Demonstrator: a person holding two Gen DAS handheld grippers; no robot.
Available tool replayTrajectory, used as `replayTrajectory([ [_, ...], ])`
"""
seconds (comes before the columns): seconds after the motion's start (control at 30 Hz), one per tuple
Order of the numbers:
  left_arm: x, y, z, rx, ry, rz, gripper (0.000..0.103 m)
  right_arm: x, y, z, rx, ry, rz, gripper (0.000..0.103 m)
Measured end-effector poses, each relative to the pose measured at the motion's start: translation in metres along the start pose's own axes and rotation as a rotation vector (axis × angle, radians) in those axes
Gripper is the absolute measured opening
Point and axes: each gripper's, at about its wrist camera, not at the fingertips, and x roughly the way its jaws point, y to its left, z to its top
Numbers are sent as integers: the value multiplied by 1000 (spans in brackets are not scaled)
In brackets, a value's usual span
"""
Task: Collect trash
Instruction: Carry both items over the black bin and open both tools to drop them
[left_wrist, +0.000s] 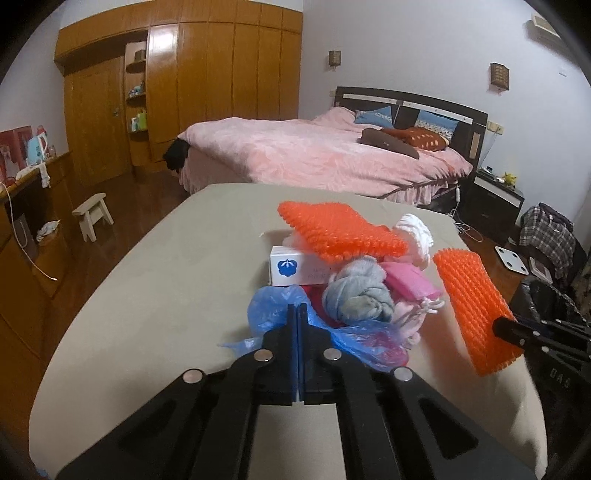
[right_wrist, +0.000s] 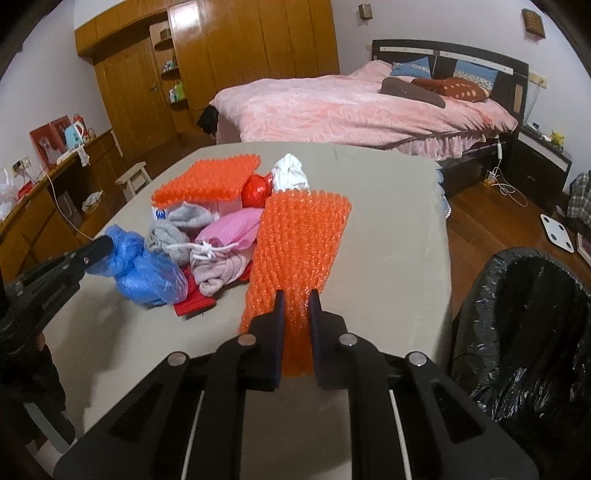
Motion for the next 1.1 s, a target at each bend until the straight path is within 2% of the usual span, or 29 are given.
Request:
replayTrajectory([
  [0.13, -7, -4, 2, -2, -10, -14, 0, -10, -6, 4, 14, -21, -3, 11],
  [0.53, -52, -34, 22, 19, -109, -107, 0, -54, -24, 15, 43, -107, -22, 11],
  [0.8, -67, -84, 35, 82, -138, -239, 0, -86, -55, 6, 84, -139, -92, 11],
  [1.1, -53, -164, 34, 152, -100, -415, 0, -119, -116, -21, 170, -137, -239, 11],
])
